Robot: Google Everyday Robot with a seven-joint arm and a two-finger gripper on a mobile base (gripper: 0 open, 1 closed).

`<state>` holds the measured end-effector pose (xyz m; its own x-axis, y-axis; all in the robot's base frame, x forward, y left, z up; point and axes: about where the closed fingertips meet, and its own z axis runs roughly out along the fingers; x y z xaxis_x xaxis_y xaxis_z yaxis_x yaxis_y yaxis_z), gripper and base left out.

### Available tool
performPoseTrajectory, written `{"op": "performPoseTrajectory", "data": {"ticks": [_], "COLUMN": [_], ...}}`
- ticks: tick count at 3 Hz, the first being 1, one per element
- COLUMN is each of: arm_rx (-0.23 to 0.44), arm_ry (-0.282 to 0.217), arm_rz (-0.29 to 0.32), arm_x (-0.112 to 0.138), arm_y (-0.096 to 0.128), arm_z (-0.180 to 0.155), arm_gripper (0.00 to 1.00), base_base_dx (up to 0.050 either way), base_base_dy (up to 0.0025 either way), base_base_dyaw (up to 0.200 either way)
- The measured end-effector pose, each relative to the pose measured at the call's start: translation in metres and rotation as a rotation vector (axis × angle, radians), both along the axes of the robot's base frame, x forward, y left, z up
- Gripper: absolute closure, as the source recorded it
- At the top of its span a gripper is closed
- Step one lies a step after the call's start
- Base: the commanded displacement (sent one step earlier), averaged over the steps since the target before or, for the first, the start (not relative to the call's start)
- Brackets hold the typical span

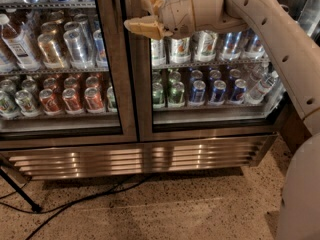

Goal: Open right fridge door

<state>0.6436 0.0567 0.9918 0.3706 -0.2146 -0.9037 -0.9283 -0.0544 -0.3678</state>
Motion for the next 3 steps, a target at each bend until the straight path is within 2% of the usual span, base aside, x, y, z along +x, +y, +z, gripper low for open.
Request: {"op": "performPoseTrajectory", "data": {"ticks": [3], "arm_rx": [0.000], "arm_ry": [0.000], "arm_rz": [0.000], "arm_x": [0.0117], "arm_y": [-0.0065], "arm_z": [0.0040], "arm_gripper": [1.00], "base_base_dx": [0.000], "base_base_dy": [0.00000], "base_base_dyaw": [0.000]}}
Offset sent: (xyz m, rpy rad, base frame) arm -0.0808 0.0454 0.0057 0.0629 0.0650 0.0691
